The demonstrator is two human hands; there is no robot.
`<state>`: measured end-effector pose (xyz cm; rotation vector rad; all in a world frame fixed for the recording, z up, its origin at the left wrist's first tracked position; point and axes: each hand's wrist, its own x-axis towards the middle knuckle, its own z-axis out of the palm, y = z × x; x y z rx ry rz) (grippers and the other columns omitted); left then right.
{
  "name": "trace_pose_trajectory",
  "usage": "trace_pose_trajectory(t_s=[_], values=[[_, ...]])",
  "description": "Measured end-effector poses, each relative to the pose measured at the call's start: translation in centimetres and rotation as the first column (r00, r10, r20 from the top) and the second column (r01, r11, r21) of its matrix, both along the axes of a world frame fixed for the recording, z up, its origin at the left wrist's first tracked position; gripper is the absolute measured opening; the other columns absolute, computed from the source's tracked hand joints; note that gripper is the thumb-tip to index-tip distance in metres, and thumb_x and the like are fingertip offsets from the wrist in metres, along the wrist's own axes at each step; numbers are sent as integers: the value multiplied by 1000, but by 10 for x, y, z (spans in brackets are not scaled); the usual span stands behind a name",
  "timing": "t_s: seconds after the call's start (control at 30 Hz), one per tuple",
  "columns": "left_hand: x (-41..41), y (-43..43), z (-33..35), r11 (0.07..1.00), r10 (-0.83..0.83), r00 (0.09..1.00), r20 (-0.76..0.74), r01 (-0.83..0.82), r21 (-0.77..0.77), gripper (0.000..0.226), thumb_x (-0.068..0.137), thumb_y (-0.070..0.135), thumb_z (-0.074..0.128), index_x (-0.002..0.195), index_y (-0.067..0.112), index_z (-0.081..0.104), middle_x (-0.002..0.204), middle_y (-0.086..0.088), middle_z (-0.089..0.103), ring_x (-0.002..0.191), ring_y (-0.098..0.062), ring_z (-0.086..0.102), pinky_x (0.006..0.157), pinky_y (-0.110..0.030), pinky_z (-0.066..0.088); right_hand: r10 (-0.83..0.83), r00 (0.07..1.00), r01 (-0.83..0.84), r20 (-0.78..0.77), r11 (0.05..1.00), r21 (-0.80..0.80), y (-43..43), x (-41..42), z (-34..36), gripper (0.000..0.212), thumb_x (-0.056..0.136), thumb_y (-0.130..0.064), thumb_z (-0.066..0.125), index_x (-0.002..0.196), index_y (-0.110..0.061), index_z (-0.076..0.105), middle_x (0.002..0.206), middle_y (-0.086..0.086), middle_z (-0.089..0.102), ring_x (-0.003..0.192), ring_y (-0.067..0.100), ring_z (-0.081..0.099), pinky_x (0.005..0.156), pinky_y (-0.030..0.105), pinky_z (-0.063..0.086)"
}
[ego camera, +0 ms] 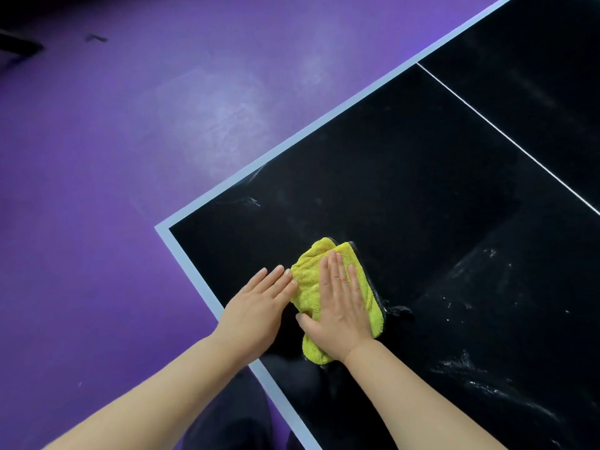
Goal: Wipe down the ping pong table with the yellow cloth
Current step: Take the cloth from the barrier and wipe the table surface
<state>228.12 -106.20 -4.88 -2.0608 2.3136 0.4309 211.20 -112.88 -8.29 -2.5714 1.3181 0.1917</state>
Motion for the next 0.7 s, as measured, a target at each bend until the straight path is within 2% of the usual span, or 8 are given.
trace_pose_trajectory(t_s=[0.07, 0.13, 0.2, 0.27, 0.43, 0.6, 0.7], values=[[29, -5, -1, 994, 78, 997, -28, -80, -71, 47, 83, 13, 45, 129, 9, 56, 134, -8, 54, 128, -21, 46, 113, -36, 24, -14, 1000, 14, 4, 1000, 12, -9, 33, -1, 107, 76, -67, 36, 153, -7, -8, 161, 19, -1, 150, 28, -2, 118, 44, 1], [60, -8, 1, 985, 144, 989, -35, -147, -91, 50, 81, 10, 59, 131, 6, 53, 136, -10, 52, 130, -22, 43, 114, -36, 24, 17, 1000, -17, -3, 999, 44, -21, 71, 1, 103, 82, -67, 32, 149, -11, -24, 158, 15, -20, 147, 25, -22, 119, 42, -10], [92, -7, 4, 976, 185, 982, -31, -187, -110, 47, 87, 15, 45, 132, 5, 51, 138, -10, 50, 133, -19, 36, 115, -33, 19, 44, 999, -42, -27, 996, 73, -35, 111, 4, 100, 90, -66, 33, 146, -12, -29, 155, 13, -31, 143, 24, -32, 119, 42, -15], [122, -3, 8, 970, 229, 972, -44, -231, -70, 51, 89, 21, 30, 133, 4, 50, 139, -9, 48, 133, -18, 31, 114, -30, 13, 70, 997, -68, -31, 996, 54, -50, 150, 4, 96, 93, -64, 34, 148, -12, -25, 156, 13, -29, 144, 24, -29, 119, 41, -15], [181, 22, 6, 945, 317, 945, -77, -321, -60, 52, 92, 24, 28, 134, 3, 49, 140, -10, 47, 133, -22, 36, 113, -27, 11, 186, 983, -186, 2, 980, 66, -69, 223, 1, 82, 97, -53, 39, 154, -20, -11, 161, 9, -18, 148, 20, -20, 119, 35, -15], [207, 42, 2, 927, 370, 925, -89, -374, -32, 54, 90, 24, 27, 134, 1, 48, 139, -12, 47, 133, -20, 32, 112, -25, 10, 247, 963, -256, 109, 964, 69, -63, 241, -4, 68, 97, -40, 48, 154, -38, 11, 163, 6, -8, 149, 17, -14, 119, 33, -14], [204, 49, 3, 930, 366, 929, -61, -367, -8, 55, 87, 23, 29, 133, 1, 49, 138, -12, 49, 129, -23, 42, 111, -27, 15, 308, 938, -322, 158, 944, 69, -49, 237, -4, 66, 93, -35, 52, 152, -37, 23, 164, 7, 0, 150, 18, -6, 119, 33, -12]])
